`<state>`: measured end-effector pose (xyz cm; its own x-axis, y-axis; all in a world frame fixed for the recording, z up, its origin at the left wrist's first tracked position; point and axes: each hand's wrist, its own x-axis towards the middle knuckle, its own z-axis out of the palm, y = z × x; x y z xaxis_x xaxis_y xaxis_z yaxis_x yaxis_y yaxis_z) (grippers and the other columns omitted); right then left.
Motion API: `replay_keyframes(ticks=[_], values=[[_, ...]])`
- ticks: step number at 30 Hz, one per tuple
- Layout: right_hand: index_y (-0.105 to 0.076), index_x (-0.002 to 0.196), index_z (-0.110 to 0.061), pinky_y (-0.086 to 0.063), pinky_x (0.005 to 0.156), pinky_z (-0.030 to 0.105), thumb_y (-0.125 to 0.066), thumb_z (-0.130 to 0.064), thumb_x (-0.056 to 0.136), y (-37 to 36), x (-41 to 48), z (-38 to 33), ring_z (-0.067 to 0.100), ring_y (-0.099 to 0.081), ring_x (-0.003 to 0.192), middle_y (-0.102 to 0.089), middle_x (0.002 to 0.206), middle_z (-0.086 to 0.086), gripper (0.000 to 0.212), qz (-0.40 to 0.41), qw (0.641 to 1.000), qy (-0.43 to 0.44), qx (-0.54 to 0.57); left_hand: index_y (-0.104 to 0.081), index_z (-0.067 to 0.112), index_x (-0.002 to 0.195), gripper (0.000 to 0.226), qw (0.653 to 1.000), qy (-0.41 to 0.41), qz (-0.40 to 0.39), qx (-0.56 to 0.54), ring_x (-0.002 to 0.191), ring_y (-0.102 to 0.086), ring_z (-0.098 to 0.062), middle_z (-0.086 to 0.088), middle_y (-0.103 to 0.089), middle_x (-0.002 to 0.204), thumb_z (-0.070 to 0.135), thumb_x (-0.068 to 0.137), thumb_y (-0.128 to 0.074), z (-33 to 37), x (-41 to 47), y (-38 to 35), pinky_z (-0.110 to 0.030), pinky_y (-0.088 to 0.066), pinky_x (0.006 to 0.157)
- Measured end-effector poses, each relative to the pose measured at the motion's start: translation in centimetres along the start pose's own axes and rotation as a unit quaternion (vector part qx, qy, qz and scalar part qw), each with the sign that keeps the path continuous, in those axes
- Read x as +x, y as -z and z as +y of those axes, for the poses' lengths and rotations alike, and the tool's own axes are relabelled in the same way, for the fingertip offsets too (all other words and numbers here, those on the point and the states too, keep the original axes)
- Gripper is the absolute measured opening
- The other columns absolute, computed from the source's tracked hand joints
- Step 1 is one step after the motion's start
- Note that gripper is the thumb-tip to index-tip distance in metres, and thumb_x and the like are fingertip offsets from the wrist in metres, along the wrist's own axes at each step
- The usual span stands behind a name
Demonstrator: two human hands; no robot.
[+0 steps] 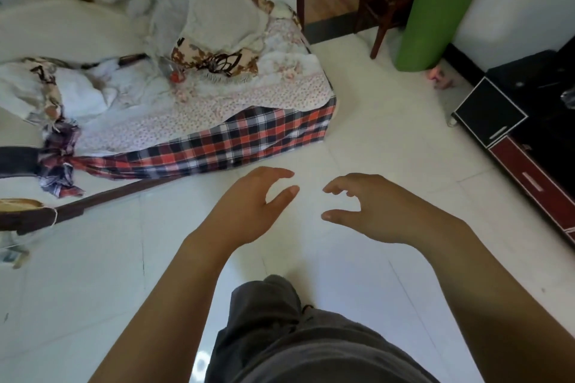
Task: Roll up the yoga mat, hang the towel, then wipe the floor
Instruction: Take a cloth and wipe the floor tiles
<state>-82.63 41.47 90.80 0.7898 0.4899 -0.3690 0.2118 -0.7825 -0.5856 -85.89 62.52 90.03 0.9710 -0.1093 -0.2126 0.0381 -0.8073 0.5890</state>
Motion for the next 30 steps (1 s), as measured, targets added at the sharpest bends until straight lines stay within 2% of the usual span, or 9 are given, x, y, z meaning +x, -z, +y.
replay_keyframes(ticks=[6,8,11,13,16,19,23,26,30], values=[[-0.047,0.129,-0.030,-0.038,0.092,0.021,-0.057,-0.050,0.085,5.6,12.0,1.0,0.010,-0.048,0.114,-0.049,0.133,-0.009,0.050,0.005,0.999,0.024,-0.037,-0.047,0.034,0.131,0.042,0.999,0.024,-0.007,-0.029,0.127,-0.042,-0.011,0.009,-0.044,0.141,0.049,0.092,-0.040,-3.0,13.0,3.3,-0.023,-0.031,0.099],[-0.047,0.129,-0.028,-0.037,0.092,0.021,-0.058,-0.050,0.085,8.2,17.0,0.8,0.011,-0.048,0.116,-0.049,0.134,-0.008,0.050,0.010,0.998,0.034,-0.043,-0.048,0.031,0.131,0.042,0.999,0.025,0.004,-0.035,0.124,-0.045,-0.012,0.007,-0.046,0.139,0.046,0.093,-0.043,-4.0,18.1,5.1,-0.021,-0.033,0.094],[-0.052,0.123,-0.025,-0.039,0.087,0.021,-0.059,-0.045,0.086,13.5,24.2,0.4,0.012,-0.051,0.110,-0.054,0.127,-0.006,0.042,0.034,0.997,0.045,-0.045,-0.048,0.026,0.132,0.042,0.999,0.009,-0.007,-0.031,0.123,-0.046,-0.015,0.003,-0.047,0.138,0.042,0.093,-0.045,-4.4,27.0,8.5,-0.022,-0.034,0.093],[-0.056,0.119,-0.022,-0.042,0.088,0.025,-0.060,-0.041,0.087,17.2,28.2,0.6,0.013,-0.053,0.105,-0.057,0.122,-0.003,0.038,0.046,0.997,0.037,-0.039,-0.049,0.026,0.131,0.042,1.000,-0.015,-0.007,-0.007,0.123,-0.046,-0.014,0.004,-0.048,0.135,0.043,0.093,-0.045,-4.0,32.9,10.9,-0.022,-0.033,0.094],[-0.049,0.128,-0.029,-0.036,0.092,0.020,-0.057,-0.048,0.086,22.5,33.2,2.7,0.010,-0.047,0.114,-0.050,0.131,-0.009,0.047,0.074,0.996,0.000,-0.051,-0.050,0.030,0.129,0.038,0.998,-0.060,-0.002,0.009,0.122,-0.044,-0.008,0.008,-0.048,0.136,0.043,0.094,-0.044,-2.4,41.4,13.8,-0.015,-0.028,0.092],[-0.048,0.128,-0.031,-0.032,0.090,0.017,-0.056,-0.047,0.087,26.1,36.1,5.7,0.007,-0.045,0.112,-0.050,0.131,-0.011,0.045,0.099,0.993,-0.049,-0.028,-0.050,0.029,0.129,0.037,0.994,-0.101,-0.038,0.014,0.121,-0.042,-0.005,0.009,-0.048,0.135,0.042,0.094,-0.043,-0.3,48.5,14.5,-0.009,-0.023,0.089],[-0.049,0.125,-0.033,-0.035,0.092,0.019,-0.056,-0.048,0.086,29.7,39.3,10.3,0.007,-0.046,0.109,-0.051,0.129,-0.012,0.043,0.117,0.985,-0.122,0.037,-0.050,0.028,0.127,0.037,0.985,-0.142,-0.097,0.017,0.120,-0.043,-0.004,0.008,-0.049,0.134,0.043,0.094,-0.043,3.0,57.6,13.4,-0.014,-0.026,0.093],[-0.048,0.124,-0.034,-0.035,0.094,0.021,-0.058,-0.051,0.084,33.1,42.5,14.7,0.008,-0.046,0.110,-0.050,0.129,-0.013,0.045,0.125,0.978,-0.160,0.052,-0.049,0.030,0.128,0.039,0.976,-0.162,-0.147,0.017,0.115,-0.041,0.002,0.013,-0.047,0.134,0.046,0.094,-0.043,5.8,64.4,12.0,-0.012,-0.025,0.091],[-0.048,0.124,-0.034,-0.037,0.094,0.024,-0.057,-0.054,0.083,38.9,47.6,21.6,0.009,-0.047,0.109,-0.051,0.127,-0.011,0.046,0.139,0.971,-0.188,0.047,-0.048,0.029,0.130,0.040,0.967,-0.185,-0.175,0.018,0.123,-0.042,-0.005,0.010,-0.047,0.135,0.045,0.094,-0.043,9.7,74.4,10.3,-0.017,-0.028,0.097]])
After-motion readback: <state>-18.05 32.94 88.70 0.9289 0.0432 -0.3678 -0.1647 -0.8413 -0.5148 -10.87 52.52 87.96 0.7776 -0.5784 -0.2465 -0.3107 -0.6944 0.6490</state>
